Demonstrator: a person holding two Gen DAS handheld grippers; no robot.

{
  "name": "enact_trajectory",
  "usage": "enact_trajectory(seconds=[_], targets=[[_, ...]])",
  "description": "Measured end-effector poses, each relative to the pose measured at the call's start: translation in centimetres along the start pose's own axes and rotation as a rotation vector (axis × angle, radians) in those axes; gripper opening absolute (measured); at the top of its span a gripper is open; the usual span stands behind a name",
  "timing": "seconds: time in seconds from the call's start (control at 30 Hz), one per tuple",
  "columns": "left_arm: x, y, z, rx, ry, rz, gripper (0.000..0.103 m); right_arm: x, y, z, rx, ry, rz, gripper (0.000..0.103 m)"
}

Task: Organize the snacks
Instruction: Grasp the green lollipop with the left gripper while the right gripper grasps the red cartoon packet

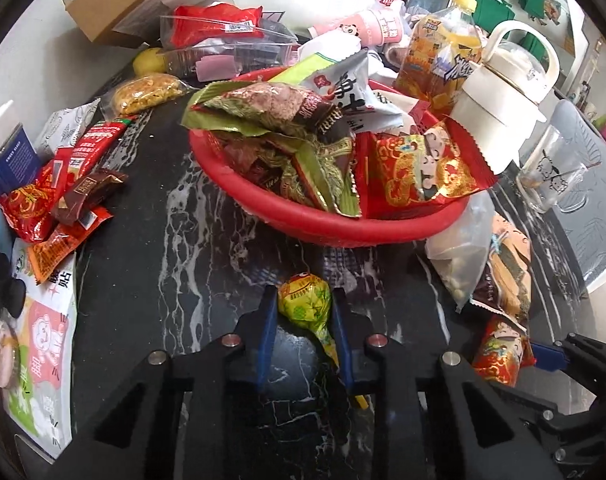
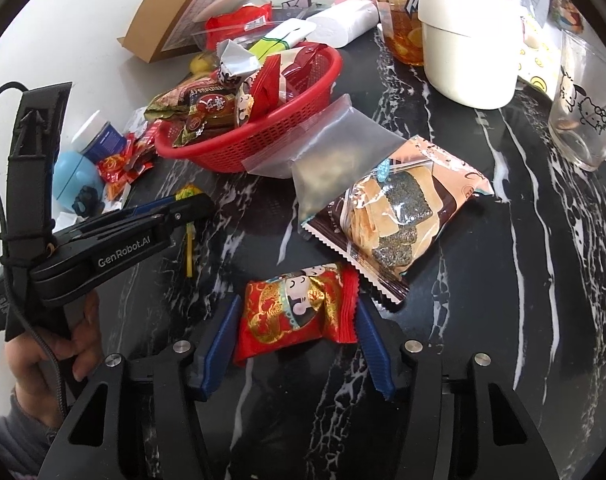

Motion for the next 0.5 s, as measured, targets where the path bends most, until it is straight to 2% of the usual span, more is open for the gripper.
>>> enact_trajectory(seconds=[0.1, 0.5], targets=[[-0.3, 0.5, 0.1, 0.011, 0.023, -0.006, 0.025, 0.1, 0.2, 0.1, 0.0, -0.017, 0.004, 0.045], [-3.3, 5.7, 1.6, 0.066, 0.088, -0.065, 0.025, -0.2, 2.7, 1.1, -0.027, -0.014, 0.012, 0.044]])
Point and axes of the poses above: each gripper's, at about its wrist camera, not at the fingertips, and z roughly against the way its jaws point, x to its left, y to its underside, the point moved 10 cm from there along -z, roughly the way its jaws point, and after that the axes turned 13 degrees about x, right-handed, at the moved point
